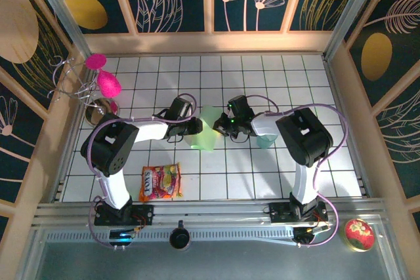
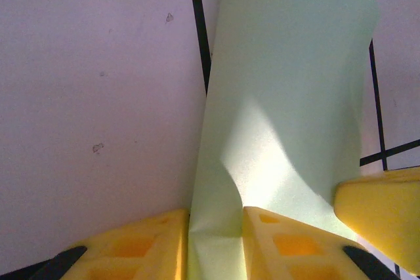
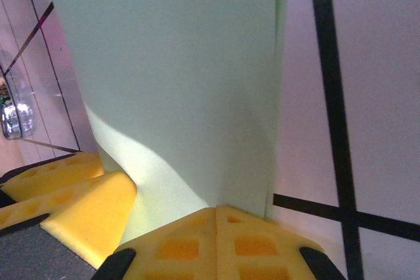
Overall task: Fold a paper plane with a square sheet of paper (pick it up from the middle)
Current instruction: Hold the square sheet of paper at the center of the table, then first fold the square sheet of paper in half at the center of the table.
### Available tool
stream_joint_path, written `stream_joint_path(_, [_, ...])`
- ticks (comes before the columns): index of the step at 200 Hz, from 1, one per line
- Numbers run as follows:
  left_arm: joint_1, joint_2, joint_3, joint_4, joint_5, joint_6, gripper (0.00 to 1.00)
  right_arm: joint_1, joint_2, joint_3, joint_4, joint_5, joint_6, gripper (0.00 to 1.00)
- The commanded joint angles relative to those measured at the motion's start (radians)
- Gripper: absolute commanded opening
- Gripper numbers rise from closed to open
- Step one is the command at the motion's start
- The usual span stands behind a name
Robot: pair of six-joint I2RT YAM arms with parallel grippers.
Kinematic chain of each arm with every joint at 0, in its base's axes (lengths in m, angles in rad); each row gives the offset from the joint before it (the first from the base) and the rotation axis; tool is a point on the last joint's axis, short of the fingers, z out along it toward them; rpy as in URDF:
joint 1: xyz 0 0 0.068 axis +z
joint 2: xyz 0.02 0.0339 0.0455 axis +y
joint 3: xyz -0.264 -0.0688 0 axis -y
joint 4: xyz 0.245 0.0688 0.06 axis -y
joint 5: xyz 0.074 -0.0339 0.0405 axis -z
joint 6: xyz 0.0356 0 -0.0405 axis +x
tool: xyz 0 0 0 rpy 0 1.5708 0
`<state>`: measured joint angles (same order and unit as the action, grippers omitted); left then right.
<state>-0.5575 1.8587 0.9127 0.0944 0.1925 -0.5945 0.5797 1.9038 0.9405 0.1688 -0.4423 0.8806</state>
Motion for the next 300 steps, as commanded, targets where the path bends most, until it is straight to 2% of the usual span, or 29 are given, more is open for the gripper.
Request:
stream_joint_path(1, [-0.02, 0.164, -0.055, -0.117, -0.044, 0.009, 0.29, 0.008, 0.034, 0.01, -0.048, 0.025, -0.03, 0.06])
stream_joint_path(52, [-0.021, 0.112, -0.043, -0.144, -0.047, 0.003, 0.3, 0.005, 0.074, 0.012, -0.138, 0.051, -0.085, 0.05])
stream_joint_path(74, [-0.02, 0.028, -0.027, -0.168, -0.073, -0.016, 0.32, -0.002, 0.088, 0.021, -0.197, 0.054, -0.145, 0.04])
stream_joint_path(110, [-0.002, -0.136, 0.021, -0.201, -0.186, -0.052, 0.39, -0.027, 0.126, 0.067, -0.3, 0.04, -0.318, 0.03])
stream_joint_path(128, [0.018, -0.217, 0.023, -0.179, -0.19, -0.072, 0.4, -0.027, 0.146, 0.099, -0.333, 0.009, -0.403, 0.02])
stream_joint_path(146, [0.029, -0.26, 0.011, -0.129, -0.117, -0.071, 0.39, -0.027, 0.16, 0.121, -0.355, -0.001, -0.451, 0.02])
stream_joint_path(158, [0.028, -0.261, 0.01, -0.096, -0.015, -0.072, 0.38, -0.027, 0.168, 0.133, -0.367, -0.009, -0.47, 0.01])
stream_joint_path(182, [0.028, -0.219, -0.009, -0.012, 0.179, -0.125, 0.28, -0.027, 0.181, 0.147, -0.385, -0.012, -0.477, 0.0])
stream_joint_path(218, [0.028, -0.151, -0.037, 0.083, 0.316, -0.205, 0.16, -0.027, 0.203, 0.148, -0.405, -0.015, -0.481, 0.0])
stream_joint_path(254, [0.028, -0.061, -0.029, 0.09, 0.372, -0.231, 0.08, -0.027, 0.212, 0.15, -0.44, 0.018, -0.489, 0.0])
stream_joint_path(300, [0.028, 0.004, 0.029, -0.022, 0.317, -0.18, 0.08, -0.027, 0.222, 0.162, -0.484, 0.072, -0.506, 0.0])
